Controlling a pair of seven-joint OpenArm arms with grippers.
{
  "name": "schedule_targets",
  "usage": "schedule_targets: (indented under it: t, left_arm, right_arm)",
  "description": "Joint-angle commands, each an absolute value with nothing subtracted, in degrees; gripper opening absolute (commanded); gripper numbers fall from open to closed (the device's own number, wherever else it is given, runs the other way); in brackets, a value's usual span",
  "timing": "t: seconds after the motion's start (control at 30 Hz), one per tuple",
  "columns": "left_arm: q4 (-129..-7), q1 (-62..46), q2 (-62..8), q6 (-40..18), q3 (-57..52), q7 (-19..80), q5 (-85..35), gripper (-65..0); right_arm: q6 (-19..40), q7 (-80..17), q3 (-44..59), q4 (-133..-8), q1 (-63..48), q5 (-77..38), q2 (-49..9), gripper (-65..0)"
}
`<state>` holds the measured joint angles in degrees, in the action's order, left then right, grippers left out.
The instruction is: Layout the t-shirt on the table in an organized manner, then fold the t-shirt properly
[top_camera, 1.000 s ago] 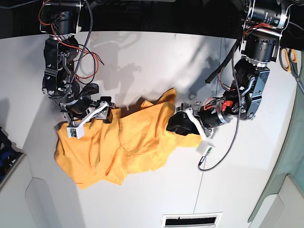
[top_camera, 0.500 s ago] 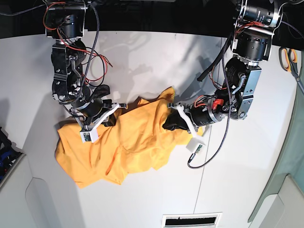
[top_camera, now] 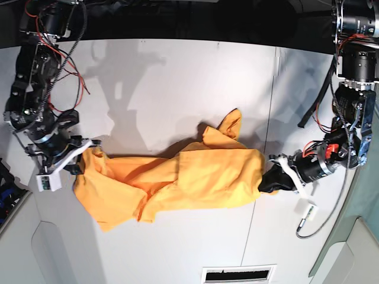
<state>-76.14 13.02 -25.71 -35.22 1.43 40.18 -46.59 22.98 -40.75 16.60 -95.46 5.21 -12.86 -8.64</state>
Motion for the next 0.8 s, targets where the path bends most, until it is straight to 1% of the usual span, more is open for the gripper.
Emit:
schedule_targets:
  t: [0.0,0.1,0.23,0.33,0.43,0.57,0.77]
  left_arm:
    - [-78.0,14.4,-27.5,-35.8,1.0,39.6,-48.7,-65.0]
    - [-80.4,14.0,-30.5,-36.1,1.0,42.3,-51.0,-65.0]
    - [-85.2,12.6,-33.6,-40.0,1.0,46.8,-57.2,-65.0]
    - [-90.3,10.2,-35.7,-40.0,1.0,49.4,-61.1,-65.0]
    - [-94.4,8.0,-37.5,-40.0,0.9,49.6,-61.3,-65.0]
    - [-94.7,6.3,-37.9,-40.0,1.0,49.5,-57.2,-65.0]
    - [-91.8,4.0,-37.9,-40.0,1.0,47.8,-54.4,-65.0]
  right_arm:
    - [23.4,-39.5,18.2,-97.7,5.0,-14.6,-10.0,-65.0]
    - [23.4,-39.6,23.6,-100.8,2.6,-17.5,-12.1,-65.0]
    - [24.4,-40.4,31.2,-104.3,-1.3,-22.8,-14.4,-65.0]
    - [25.6,-41.4,35.9,-105.5,-3.7,-25.7,-14.9,-65.0]
    - [25.8,-41.2,39.7,-105.5,-5.5,-26.4,-15.3,-65.0]
    - [25.8,-40.6,43.5,-105.5,-6.4,-25.9,-15.4,-65.0]
    - [25.8,-40.8,41.9,-102.0,-6.3,-27.5,-15.4,-65.0]
